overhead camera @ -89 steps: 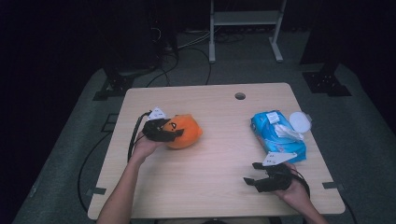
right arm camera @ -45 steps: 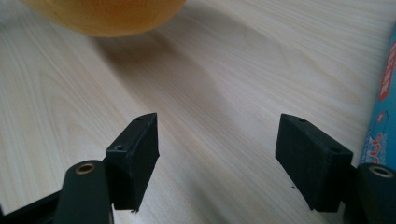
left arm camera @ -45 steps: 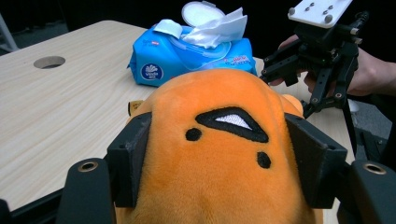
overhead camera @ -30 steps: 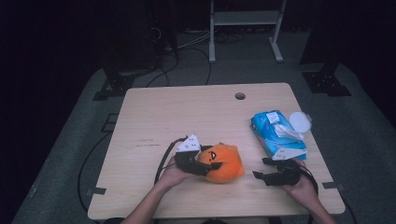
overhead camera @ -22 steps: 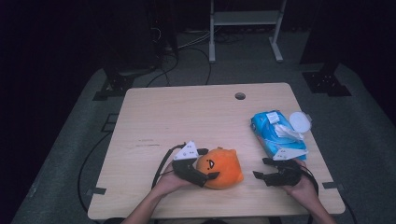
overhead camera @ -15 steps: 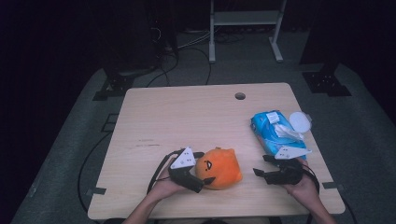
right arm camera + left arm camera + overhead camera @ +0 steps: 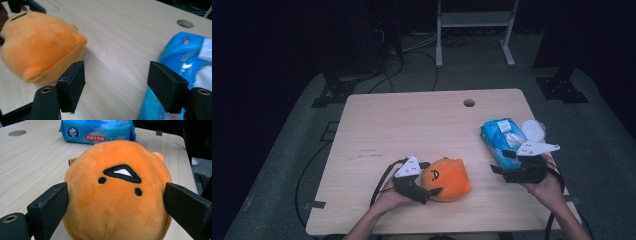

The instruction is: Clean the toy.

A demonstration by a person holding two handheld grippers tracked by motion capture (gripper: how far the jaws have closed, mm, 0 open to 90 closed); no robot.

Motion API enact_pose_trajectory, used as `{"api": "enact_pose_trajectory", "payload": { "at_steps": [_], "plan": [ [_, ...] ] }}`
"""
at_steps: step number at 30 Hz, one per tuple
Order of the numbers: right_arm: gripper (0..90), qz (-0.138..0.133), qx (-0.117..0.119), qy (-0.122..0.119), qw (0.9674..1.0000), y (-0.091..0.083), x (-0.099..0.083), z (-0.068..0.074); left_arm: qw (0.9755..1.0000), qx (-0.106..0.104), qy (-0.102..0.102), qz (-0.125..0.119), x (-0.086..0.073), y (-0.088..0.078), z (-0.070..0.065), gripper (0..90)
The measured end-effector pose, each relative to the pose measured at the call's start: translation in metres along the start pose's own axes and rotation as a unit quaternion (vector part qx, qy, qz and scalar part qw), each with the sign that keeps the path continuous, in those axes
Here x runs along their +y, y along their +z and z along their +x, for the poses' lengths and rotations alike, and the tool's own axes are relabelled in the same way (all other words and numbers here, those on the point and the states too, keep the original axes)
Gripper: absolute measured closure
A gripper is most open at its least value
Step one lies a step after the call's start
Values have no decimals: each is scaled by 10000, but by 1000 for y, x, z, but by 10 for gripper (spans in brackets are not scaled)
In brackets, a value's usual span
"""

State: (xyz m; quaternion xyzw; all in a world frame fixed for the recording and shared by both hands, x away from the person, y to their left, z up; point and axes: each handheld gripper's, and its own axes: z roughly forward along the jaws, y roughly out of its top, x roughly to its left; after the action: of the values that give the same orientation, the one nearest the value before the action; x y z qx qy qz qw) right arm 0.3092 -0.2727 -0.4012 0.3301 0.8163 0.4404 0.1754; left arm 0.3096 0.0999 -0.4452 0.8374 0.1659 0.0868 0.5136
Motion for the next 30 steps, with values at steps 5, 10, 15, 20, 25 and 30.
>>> {"api": "enact_pose_trajectory", "payload": {
  "at_steps": [5, 10, 15, 20, 25, 30],
  "plan": [
    [297, -64, -107, 23, 9999, -5, 10, -12, 10000, -6, 16, 9, -1, 0, -1, 69],
    [298, -157, -275, 30, 9995, -12, 21, -28, 10000, -1, -20, 35, -3, 1, -1, 69],
    [300, -195, -420, 133, 9988, -18, 29, -45, 10000, 10, 25, 91, -4, 0, -2, 69],
    [306, -209, -594, 209, 9978, -23, 36, -59, 10000, 37, 32, 81, -4, 1, -4, 69],
    [344, -78, -661, 316, 9973, -21, 36, -70, 10000, 19, 18, 82, -5, 0, -3, 69],
    [370, 108, -801, 419, 9958, -15, 31, -79, 10000, 19, -12, 38, -6, 1, -4, 68]
  ]
}}
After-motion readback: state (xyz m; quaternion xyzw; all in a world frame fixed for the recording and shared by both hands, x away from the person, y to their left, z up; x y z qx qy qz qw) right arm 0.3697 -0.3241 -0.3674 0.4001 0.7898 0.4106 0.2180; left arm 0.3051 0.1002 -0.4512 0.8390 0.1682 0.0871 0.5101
